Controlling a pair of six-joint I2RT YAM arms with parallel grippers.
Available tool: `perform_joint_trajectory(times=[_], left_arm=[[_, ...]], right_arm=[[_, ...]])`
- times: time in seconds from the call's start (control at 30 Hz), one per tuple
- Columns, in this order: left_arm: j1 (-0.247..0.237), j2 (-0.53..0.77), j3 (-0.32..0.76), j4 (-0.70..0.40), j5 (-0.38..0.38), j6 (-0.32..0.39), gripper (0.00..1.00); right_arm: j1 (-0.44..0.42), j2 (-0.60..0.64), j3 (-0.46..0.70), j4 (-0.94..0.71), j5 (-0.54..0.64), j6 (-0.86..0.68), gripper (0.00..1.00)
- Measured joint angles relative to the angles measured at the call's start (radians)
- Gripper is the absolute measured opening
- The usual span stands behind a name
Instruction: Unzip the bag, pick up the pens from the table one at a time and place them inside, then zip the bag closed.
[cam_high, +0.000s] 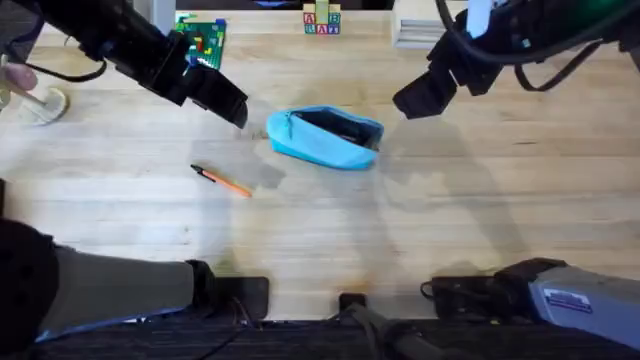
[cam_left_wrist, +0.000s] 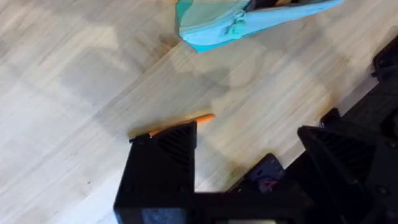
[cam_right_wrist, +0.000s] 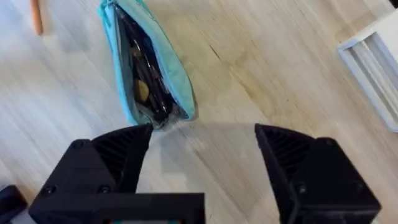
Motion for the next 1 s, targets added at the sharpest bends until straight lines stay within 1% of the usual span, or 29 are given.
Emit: perform_joint_trajectory(times=[0.03,0.07,0.13,0.3,0.5,0.63,0.67,0.77,0.8,1.0], left_arm=[[0.0,0.0,0.0,0.002,-0.006,-0.012,0.998],[0.0,-0.001,0.0,0.019,-0.017,-0.047,0.998],[0.0,-0.01,0.0,0.042,-0.021,-0.073,0.999],[0.0,-0.093,0.0,0.078,-0.049,-0.156,0.999],[0.0,-0.213,0.0,0.077,-0.121,-0.269,0.997],[0.0,-0.253,0.0,0.071,-0.149,-0.342,0.998],[0.0,-0.263,0.0,0.054,-0.155,-0.391,0.995],[0.0,-0.262,0.0,0.046,-0.154,-0.429,0.996],[0.0,-0.262,0.0,0.038,-0.135,-0.44,0.996],[0.0,-0.262,0.0,0.039,-0.101,-0.445,0.996]], right_arm=[[0.0,0.0,0.0,0.0,0.0,0.0,0.998],[0.0,0.0,0.0,-0.002,0.0,0.0,0.998],[0.0,0.0,0.0,-0.002,0.0,0.0,0.997],[0.0,0.0,0.0,-0.003,0.0,0.003,0.997],[0.0,0.0,0.0,-0.003,0.0,0.007,0.998],[0.0,0.0,0.0,-0.002,0.0,0.007,0.998],[0.0,0.0,0.0,-0.003,0.0,0.007,0.998],[0.0,0.0,0.0,-0.002,0.0,0.007,0.998],[0.0,0.0,0.0,-0.009,0.0,0.007,0.998],[0.0,0.0,0.0,-0.057,0.0,0.007,0.998]])
